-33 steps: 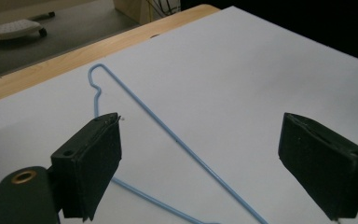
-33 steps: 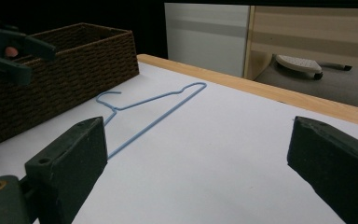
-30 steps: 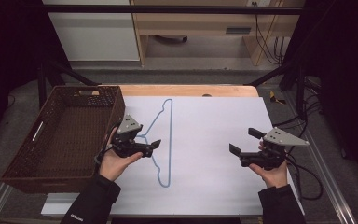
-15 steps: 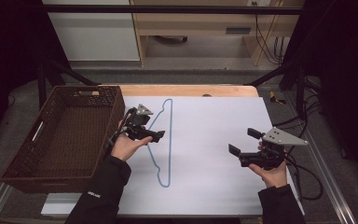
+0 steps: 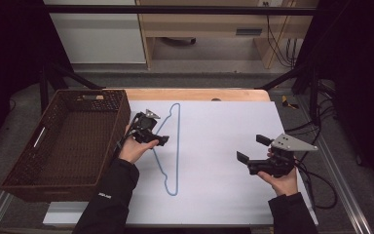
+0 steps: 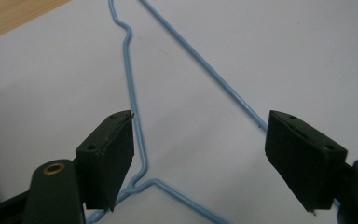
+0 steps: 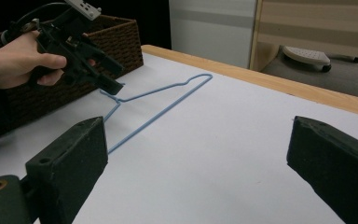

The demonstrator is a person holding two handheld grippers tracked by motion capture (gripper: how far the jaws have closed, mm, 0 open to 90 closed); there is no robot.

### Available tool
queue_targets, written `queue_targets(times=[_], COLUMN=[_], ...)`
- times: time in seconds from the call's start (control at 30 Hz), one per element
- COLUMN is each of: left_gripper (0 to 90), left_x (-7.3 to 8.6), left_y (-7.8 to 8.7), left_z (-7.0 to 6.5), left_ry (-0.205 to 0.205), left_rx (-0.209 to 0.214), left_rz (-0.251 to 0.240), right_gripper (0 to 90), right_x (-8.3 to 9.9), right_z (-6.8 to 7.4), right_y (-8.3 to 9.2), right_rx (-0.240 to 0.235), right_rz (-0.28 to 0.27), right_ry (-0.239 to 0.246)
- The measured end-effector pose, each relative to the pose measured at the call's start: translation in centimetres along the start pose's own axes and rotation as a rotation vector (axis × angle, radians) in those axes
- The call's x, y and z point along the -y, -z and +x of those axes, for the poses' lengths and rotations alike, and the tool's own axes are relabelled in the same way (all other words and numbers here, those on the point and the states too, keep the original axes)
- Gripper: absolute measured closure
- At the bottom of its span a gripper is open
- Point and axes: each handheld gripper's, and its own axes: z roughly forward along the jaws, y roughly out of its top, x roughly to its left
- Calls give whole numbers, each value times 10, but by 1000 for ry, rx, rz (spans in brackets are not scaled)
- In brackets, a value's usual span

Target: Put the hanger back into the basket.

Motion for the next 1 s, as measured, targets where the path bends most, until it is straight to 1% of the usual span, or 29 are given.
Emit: queue_targets(times=[0.1,0.13,0.23,0.33,0.4,0.43,0.47,0.5,0.57,0.63,0.73,0.8,0.83,0.9,0.93,0.97,1.0], left_gripper=[267,281,313,340,364,371,391,404,421,449,493,523,531,562,578,598,609], left_x=[1,2,3,4,5,4,4,3,2,2,3,3,4,4,5,5,5], left_y=[-8,-11,-20,-29,-34,-36,-37,-39,-40,-42,-43,-45,-46,-48,-49,-50,-51], left_z=[6,9,15,16,19,20,21,22,24,25,29,31,31,32,32,33,33], left_ry=[8,23,41,32,30,27,29,33,36,30,52,51,58,53,65,58,54], left_rx=[-22,-28,-37,-57,-49,-53,-43,-43,-36,-45,-39,-38,-36,-41,-37,-34,-35], left_rz=[27,25,57,99,127,136,148,156,163,163,159,172,166,171,168,174,180], right_gripper=[55,55,54,55,54,54,54,55,54,55,55,54,54,55,55,54,54], right_x=[1,1,1,1,2,2,2,2,2,2,2,2,2,2,3,3,3], right_z=[1,1,2,1,1,2,2,2,1,1,1,2,2,2,2,2,1], right_y=[-3,-3,-4,-4,-5,-5,-5,-5,-5,-5,-5,-6,-6,-6,-7,-7,-7], right_rx=[-3,-3,-2,-2,-2,-2,-3,-4,-3,-5,-7,-7,-7,-7,-6,-6,-8], right_rz=[8,11,14,15,17,17,17,18,18,20,23,24,25,28,28,29,29], right_ry=[0,2,1,4,6,6,6,8,8,10,12,10,11,10,9,6,16])
